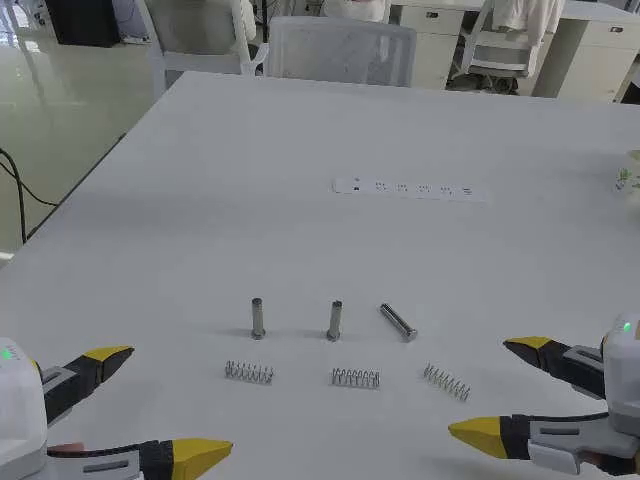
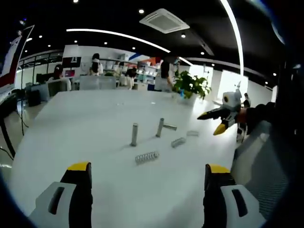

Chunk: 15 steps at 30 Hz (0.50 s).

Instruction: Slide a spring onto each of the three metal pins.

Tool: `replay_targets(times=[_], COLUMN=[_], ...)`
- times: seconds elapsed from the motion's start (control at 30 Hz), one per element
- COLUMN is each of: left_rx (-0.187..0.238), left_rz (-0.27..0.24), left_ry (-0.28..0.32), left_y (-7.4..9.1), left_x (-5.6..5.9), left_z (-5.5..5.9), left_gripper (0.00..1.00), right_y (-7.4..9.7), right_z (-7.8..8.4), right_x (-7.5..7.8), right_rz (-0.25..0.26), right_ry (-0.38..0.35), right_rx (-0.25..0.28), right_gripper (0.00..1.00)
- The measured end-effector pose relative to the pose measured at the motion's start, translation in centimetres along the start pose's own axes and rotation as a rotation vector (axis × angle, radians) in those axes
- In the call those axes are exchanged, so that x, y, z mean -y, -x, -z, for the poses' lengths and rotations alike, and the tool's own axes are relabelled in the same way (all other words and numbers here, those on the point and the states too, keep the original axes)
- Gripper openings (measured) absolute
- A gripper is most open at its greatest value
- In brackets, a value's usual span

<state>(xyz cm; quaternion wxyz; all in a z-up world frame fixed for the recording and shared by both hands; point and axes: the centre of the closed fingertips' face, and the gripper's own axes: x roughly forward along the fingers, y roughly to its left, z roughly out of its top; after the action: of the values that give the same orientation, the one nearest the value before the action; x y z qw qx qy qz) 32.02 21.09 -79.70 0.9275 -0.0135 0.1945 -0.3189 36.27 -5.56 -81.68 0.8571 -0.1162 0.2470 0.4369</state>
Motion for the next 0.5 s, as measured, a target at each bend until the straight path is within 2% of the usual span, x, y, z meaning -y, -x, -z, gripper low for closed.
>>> replay_targets(times=[0.5], left_rx=[-0.006], left_rz=[0.008], left_ry=[-0.003], left_y=[-0.03], left_x=[0.27], left_z=[0.09], left_gripper=[0.95], right_y=[0.02], right_z=[0.12], right_x=[-0.06], right_rz=[0.001], right_ry=[0.003], right_rx=[-0.007], right_gripper=[0.78])
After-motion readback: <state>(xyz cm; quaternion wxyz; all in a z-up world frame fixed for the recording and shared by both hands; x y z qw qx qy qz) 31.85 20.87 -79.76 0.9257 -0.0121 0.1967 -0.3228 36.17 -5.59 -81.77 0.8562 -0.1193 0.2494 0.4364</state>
